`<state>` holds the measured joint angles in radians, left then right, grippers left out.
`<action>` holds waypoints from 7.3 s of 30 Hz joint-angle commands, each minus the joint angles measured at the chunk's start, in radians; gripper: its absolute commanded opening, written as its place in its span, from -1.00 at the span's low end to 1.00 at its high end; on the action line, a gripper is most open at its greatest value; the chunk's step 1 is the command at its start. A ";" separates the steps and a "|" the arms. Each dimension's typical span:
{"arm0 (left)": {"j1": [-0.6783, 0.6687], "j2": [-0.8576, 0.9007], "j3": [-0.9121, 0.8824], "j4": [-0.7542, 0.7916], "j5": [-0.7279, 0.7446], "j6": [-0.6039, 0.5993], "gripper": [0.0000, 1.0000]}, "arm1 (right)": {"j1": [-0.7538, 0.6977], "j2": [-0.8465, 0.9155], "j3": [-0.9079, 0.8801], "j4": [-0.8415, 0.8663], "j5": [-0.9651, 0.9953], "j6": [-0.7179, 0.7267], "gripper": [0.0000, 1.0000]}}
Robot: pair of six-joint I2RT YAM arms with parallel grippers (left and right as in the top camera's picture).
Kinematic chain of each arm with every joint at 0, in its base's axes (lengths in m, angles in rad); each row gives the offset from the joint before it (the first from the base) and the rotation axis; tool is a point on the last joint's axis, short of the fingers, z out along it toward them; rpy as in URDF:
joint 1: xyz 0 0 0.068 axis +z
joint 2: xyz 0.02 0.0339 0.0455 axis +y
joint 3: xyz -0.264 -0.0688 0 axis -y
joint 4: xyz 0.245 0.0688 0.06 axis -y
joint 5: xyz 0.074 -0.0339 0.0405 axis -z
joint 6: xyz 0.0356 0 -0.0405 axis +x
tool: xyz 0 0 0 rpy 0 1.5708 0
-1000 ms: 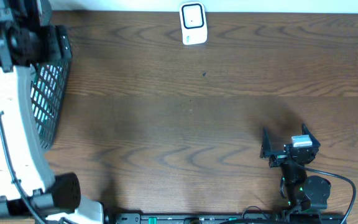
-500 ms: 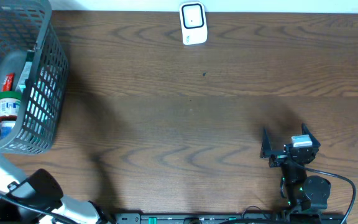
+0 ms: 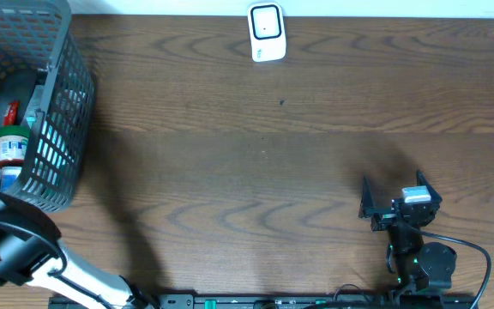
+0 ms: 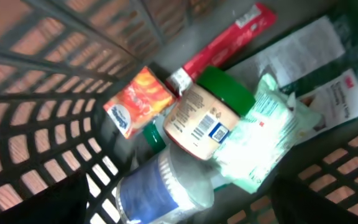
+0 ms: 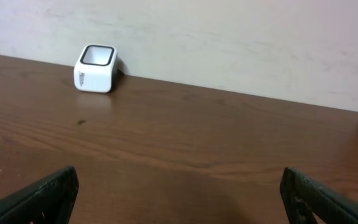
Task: Scan the item barcode
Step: 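Reach the left gripper into the grey basket toward the items, then grasp the white-and-blue cotton swab tub and lift it out, then carry the tub forward and set it down on the table, then reach the left gripper back into the basket for another item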
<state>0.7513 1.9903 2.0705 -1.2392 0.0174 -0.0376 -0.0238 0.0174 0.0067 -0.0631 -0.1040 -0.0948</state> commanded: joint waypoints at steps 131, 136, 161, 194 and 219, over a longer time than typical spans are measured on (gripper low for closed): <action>-1.180 -0.247 -0.649 0.304 0.406 -0.142 0.37 | -0.001 -0.006 -0.001 -0.004 0.001 0.011 0.99; -1.273 -0.067 -0.649 0.439 0.422 -0.180 0.37 | -0.001 -0.006 -0.001 -0.004 0.001 0.011 0.99; -1.357 0.025 -0.645 0.577 0.416 -0.233 0.85 | -0.001 -0.006 -0.001 -0.004 0.001 0.011 0.98; -0.951 -0.603 -0.613 0.405 0.053 -0.155 0.85 | -0.001 -0.006 -0.001 -0.004 0.001 0.011 0.99; -0.288 -0.626 -0.356 0.457 0.021 -0.106 0.84 | -0.001 -0.006 -0.001 -0.004 0.001 0.011 0.99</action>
<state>0.3763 1.3407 1.6947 -0.8013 0.0521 -0.1490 -0.0238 0.0174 0.0067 -0.0631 -0.1040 -0.0948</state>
